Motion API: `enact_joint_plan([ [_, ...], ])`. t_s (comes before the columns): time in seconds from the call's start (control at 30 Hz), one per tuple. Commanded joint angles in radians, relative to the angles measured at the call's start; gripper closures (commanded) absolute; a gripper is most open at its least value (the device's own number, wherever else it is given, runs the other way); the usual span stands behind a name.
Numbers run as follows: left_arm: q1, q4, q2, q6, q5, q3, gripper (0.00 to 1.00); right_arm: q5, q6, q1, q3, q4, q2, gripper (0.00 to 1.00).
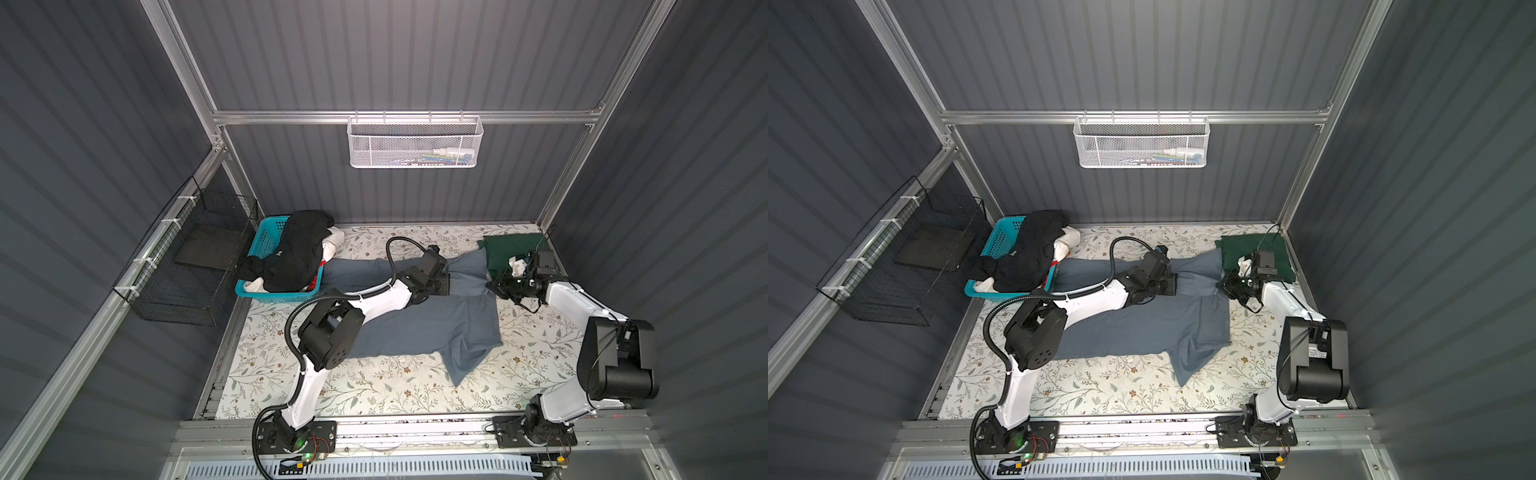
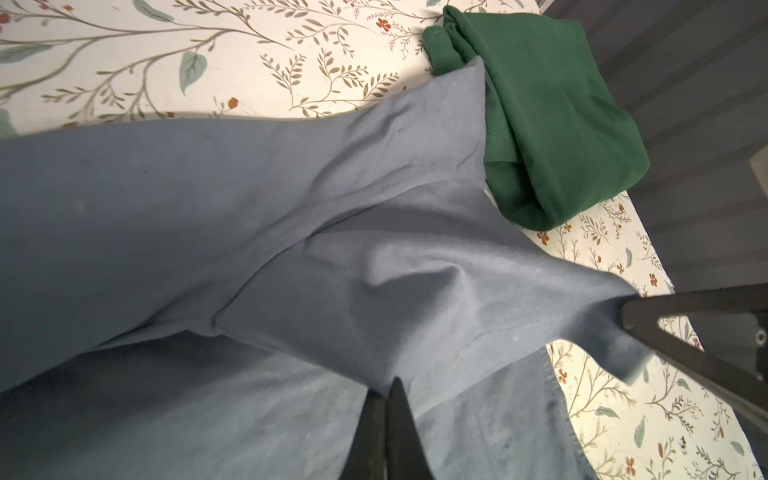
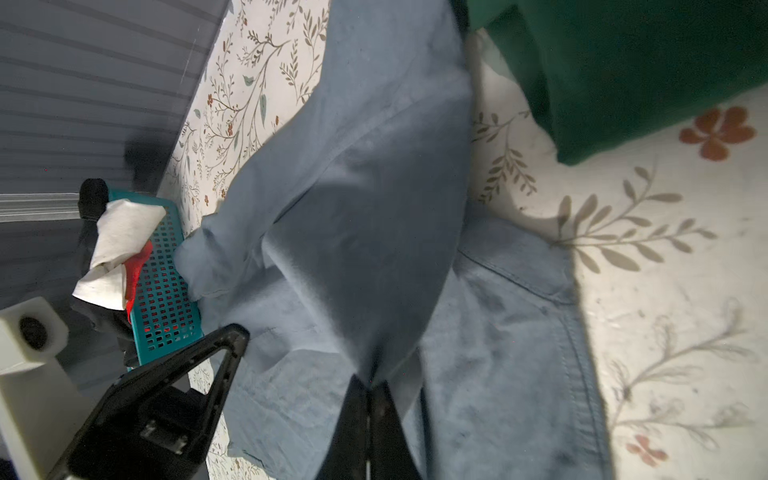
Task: Fold and stack the t-shirts
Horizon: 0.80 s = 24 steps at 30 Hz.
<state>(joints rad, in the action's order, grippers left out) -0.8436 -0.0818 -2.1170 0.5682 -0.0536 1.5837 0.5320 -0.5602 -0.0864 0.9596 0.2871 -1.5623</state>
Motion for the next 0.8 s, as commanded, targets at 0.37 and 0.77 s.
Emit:
enact_joint_plan([
  [0.37, -0.005, 0.001, 0.0, -0.004, 0.012, -0.071, 1.0, -0.064, 0.057, -0.002, -0.091, 0.067, 0.04, 1.0],
  [0.77, -0.006, 0.019, 0.096, 0.04, 0.008, -0.159, 0.45, -0.158, 0.088, -0.002, -0.053, 0.12, -0.005, 0.72],
])
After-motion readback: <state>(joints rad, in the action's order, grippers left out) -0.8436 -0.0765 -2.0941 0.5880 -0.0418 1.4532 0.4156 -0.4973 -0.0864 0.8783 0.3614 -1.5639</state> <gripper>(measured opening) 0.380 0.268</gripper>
